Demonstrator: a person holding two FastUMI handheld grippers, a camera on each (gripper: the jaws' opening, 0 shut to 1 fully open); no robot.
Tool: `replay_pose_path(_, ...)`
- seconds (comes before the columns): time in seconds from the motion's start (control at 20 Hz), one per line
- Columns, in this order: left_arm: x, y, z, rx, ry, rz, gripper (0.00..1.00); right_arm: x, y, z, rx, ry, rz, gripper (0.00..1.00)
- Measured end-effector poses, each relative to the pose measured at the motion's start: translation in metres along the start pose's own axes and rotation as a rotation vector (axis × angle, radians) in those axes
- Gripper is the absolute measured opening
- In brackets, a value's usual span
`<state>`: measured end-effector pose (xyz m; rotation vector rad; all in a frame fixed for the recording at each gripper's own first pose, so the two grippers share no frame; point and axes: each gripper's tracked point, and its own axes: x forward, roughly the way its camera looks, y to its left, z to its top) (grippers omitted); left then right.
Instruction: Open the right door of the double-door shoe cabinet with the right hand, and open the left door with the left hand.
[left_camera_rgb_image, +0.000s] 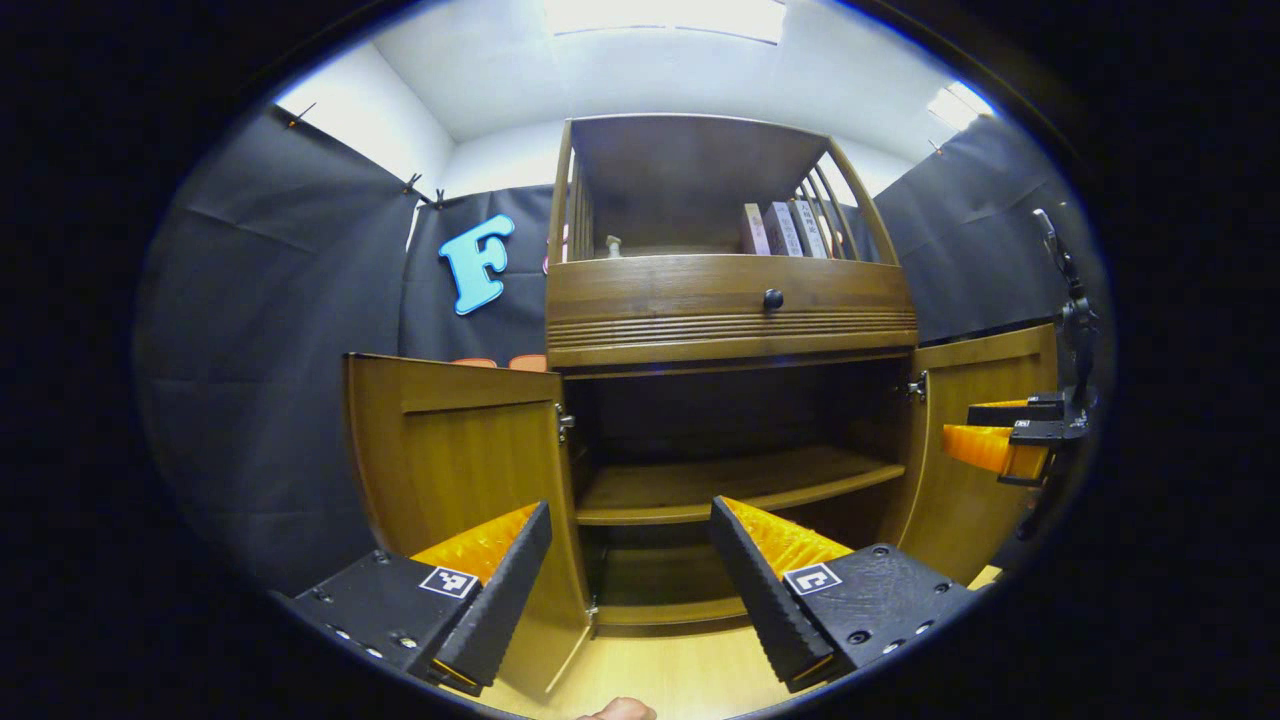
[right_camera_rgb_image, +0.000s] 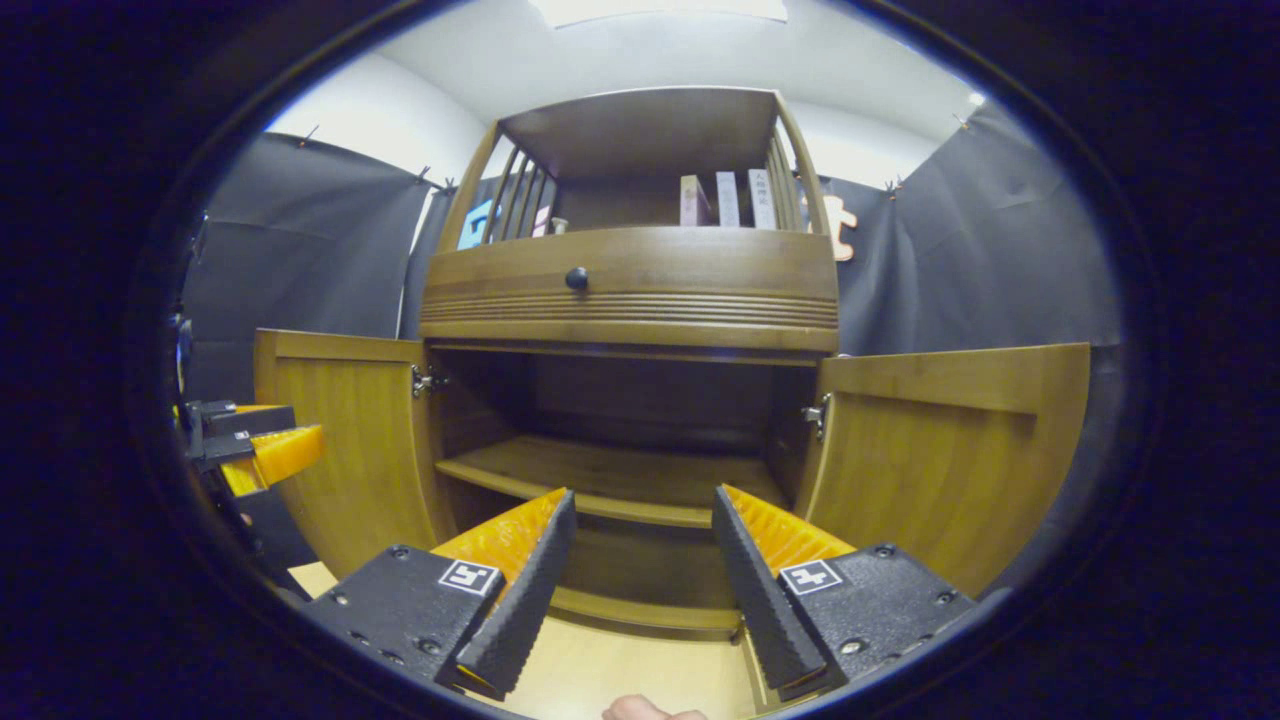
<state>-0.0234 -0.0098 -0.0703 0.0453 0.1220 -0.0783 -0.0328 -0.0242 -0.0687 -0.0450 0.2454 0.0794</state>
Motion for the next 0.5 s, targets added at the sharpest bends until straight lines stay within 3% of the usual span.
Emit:
replay_pose_path(0.25, 0.01, -0.015, 0.014, -0.015, -0.022, 0.028, 1.0, -0.007, -0.016, 0.008, 0.018, -0.022, -0.036, 0.95)
replay_pose_path(0.3, 0.012, -0.02, 0.016, -0.014, -0.03, 0.029, 0.96, -0.007, -0.018, 0.007, 0.023, -0.025, -0.04, 0.95)
replay_pose_path(0.4, 0.016, -0.032, 0.014, -0.002, -0.025, 0.014, 1.0, -0.006, -0.018, 0.005, 0.037, -0.023, -0.04, 0.94)
replay_pose_path(0.5, 0.019, -0.038, 0.014, 0.002, -0.019, 0.005, 0.96, -0.005, -0.018, 0.002, 0.046, -0.018, -0.036, 0.94)
